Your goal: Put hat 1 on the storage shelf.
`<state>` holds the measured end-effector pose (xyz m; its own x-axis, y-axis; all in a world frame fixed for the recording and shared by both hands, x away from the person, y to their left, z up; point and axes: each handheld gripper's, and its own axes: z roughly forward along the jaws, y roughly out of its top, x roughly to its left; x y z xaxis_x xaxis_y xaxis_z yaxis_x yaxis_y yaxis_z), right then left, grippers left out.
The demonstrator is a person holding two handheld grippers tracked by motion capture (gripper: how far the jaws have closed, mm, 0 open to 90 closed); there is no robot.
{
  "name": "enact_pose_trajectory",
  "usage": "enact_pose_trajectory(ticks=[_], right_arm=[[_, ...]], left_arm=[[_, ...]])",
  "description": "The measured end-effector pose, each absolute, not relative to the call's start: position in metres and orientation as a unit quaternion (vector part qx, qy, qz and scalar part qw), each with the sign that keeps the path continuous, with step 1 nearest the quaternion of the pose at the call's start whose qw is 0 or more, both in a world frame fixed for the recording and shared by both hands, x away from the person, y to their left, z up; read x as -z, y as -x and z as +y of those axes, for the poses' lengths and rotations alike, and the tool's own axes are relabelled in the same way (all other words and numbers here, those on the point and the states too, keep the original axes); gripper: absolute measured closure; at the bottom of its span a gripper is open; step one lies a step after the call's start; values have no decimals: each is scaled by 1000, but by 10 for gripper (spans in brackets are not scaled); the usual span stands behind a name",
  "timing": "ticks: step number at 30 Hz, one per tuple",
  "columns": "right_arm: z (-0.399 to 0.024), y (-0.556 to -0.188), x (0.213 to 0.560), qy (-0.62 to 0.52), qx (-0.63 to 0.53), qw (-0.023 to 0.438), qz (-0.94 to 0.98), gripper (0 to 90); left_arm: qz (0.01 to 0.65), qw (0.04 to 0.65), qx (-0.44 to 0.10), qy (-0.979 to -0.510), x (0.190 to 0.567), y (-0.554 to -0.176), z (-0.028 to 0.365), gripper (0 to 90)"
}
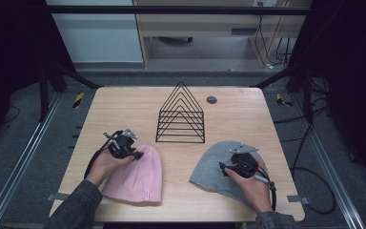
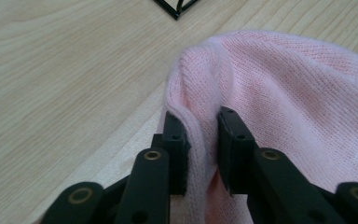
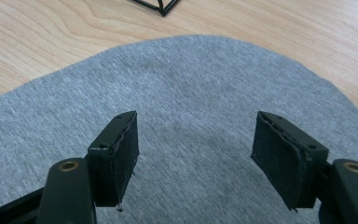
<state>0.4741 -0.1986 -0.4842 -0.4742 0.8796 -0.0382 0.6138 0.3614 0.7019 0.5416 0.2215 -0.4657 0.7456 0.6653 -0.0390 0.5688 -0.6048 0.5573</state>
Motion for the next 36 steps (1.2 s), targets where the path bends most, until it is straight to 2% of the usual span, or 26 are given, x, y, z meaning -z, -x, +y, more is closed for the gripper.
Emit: enact_pose_trajectory(ticks=[8, 17, 21, 26, 36], right_arm=[[-198, -474, 481, -460, -323, 219, 797, 311], [-194, -467, 474, -453, -354, 216, 789, 313], [-190, -465, 462, -441, -378, 213, 786, 311], [-165, -459, 429, -385, -397, 216, 805, 307], [-125, -462, 396, -337, -412, 207, 821, 283]], left_arm=[[341, 296, -127, -883, 445, -523, 226, 771], [320, 324, -142, -879, 413, -506, 227, 777], [300, 332, -159, -880, 392, -496, 221, 778], [275, 332, -191, -882, 356, -483, 212, 782], [262, 337, -226, -876, 311, -481, 207, 783]])
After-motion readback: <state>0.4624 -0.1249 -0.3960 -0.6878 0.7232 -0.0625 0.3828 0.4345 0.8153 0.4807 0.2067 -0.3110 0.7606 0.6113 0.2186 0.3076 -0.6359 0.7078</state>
